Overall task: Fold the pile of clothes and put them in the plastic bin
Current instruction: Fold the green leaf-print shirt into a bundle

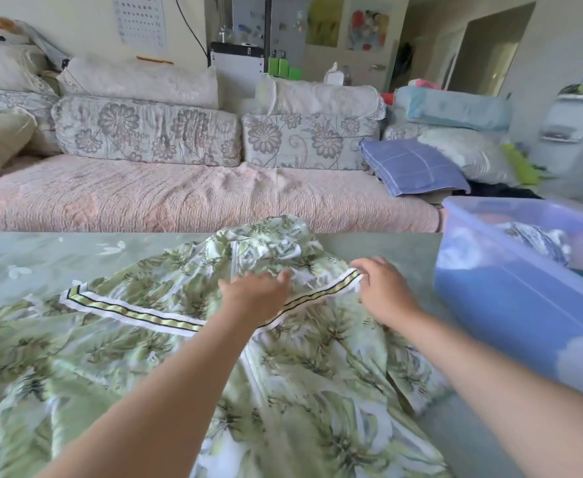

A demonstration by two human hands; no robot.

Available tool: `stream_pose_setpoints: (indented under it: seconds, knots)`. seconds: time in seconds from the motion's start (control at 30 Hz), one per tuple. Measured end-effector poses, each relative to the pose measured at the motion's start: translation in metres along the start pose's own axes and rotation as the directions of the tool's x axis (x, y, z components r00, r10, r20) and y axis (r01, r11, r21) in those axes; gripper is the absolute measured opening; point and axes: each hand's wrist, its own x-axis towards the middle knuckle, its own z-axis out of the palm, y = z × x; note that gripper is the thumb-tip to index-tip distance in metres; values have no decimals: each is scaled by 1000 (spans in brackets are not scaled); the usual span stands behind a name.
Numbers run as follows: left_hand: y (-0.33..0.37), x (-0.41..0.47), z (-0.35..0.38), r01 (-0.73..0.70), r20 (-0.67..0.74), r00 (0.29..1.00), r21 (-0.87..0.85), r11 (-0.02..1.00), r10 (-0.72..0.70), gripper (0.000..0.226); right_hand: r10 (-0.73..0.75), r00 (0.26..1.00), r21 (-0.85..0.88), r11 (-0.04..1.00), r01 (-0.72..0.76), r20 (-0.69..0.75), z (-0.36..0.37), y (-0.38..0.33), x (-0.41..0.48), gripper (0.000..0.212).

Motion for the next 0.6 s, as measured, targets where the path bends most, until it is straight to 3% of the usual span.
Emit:
stream_pose_setpoints:
  seconds: [0.07, 0.17, 0.23, 0.37, 0.47, 0.53, 0.6]
  knots:
    - [23, -3, 3, -127, -173, 976, 25, 992, 129, 61, 174, 984, -209, 964, -162, 37, -7, 29, 2, 43]
    - [51, -1, 17, -266, -183, 950, -53, 962, 253, 52, 385, 914, -398, 864, -308, 127, -15, 50, -5, 58]
    - [65, 0, 29, -317, -121, 944, -68, 946, 308, 53, 343, 933, -416, 868, -271, 109, -15, 55, -5, 55]
    - [80, -5, 51, -367, -114, 923, 33, 930, 369, 69, 330, 943, -64, 943, -326, 53, -20, 40, 7, 31]
    - [80, -3, 59, -399, -81, 908, 139, 907, 412, 80, 309, 948, 26, 950, -312, 80, -24, 33, 14, 37]
    - [77, -1, 59, -405, -37, 908, 187, 895, 418, 90, 205, 969, -76, 978, -196, 138, -33, 30, 12, 57]
    - [75, 0, 58, -433, 6, 896, 233, 871, 444, 95, 43, 991, -383, 924, 8, 123, -43, 35, 9, 60]
